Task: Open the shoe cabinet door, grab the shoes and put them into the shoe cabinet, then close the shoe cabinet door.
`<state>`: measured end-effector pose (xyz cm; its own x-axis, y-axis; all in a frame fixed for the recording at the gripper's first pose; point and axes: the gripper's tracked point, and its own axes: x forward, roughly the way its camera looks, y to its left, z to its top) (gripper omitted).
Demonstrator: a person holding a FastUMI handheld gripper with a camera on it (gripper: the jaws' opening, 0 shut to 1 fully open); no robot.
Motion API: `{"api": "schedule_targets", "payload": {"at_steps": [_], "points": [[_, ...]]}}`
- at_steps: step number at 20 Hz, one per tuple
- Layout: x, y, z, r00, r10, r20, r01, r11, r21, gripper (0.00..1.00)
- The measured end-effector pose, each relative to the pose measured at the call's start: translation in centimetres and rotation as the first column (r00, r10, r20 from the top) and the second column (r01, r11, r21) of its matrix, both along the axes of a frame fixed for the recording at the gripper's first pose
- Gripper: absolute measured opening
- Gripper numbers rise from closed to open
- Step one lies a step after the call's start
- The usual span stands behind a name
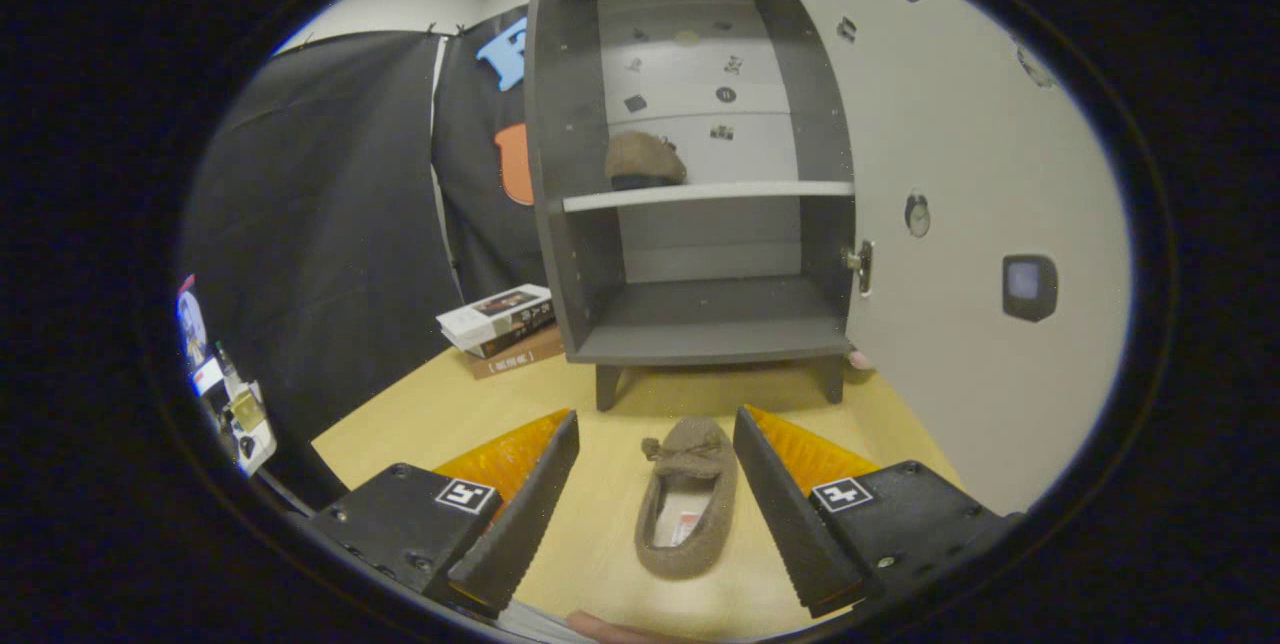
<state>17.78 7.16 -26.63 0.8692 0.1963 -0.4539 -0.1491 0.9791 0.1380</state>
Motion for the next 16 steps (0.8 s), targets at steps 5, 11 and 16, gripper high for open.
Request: {"api": "schedule_targets", "payload": {"at_steps": [5,11,16], "points": [[2.1,0.2,-7.8,0.991,-0.048,-0.128,0.036,0.995,-0.096,1.00],[3.0,0.0,-12.3,0.972,-0.103,-0.209,0.087,0.993,-0.084,0.88],[4.0,0.6,-14.7,0.972,-0.065,-0.225,0.049,0.996,-0.079,0.68]]}}
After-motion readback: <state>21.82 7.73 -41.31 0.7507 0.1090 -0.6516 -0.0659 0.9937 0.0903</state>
